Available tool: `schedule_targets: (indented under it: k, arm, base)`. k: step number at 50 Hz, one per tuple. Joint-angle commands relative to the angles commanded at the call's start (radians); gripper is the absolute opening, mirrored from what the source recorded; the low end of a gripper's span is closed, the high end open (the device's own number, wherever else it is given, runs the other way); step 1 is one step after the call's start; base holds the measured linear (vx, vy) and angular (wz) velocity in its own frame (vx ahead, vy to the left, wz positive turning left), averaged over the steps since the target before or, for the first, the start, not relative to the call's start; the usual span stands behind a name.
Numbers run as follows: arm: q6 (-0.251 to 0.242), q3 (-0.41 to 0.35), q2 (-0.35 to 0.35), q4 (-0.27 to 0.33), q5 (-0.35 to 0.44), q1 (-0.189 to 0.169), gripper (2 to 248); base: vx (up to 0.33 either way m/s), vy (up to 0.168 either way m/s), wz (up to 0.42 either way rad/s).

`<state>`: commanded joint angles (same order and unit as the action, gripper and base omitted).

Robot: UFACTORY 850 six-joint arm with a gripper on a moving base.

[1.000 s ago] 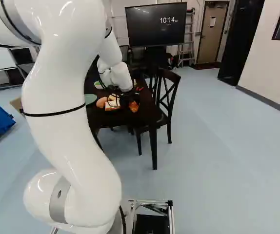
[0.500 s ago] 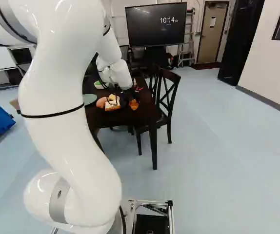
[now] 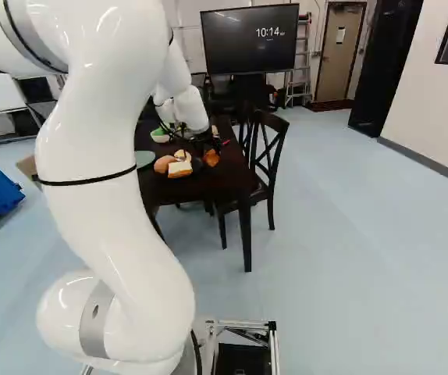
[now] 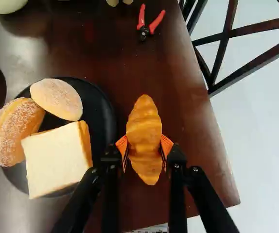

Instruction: Move the croissant to the empty plate

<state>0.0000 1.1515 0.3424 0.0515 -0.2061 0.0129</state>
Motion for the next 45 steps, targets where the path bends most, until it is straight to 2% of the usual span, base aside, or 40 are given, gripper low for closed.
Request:
schedule_targets:
  k: [17, 45]
  arm:
    - [0.0, 0.085, 0.032, 0.0, -0.051, 0.032, 100]
    - [0.0, 0.211, 0.073, 0.0, -0.137, 0.104, 100]
  base:
    - [0.0, 0.0, 0.0]
    - [0.0, 0.0, 0.0]
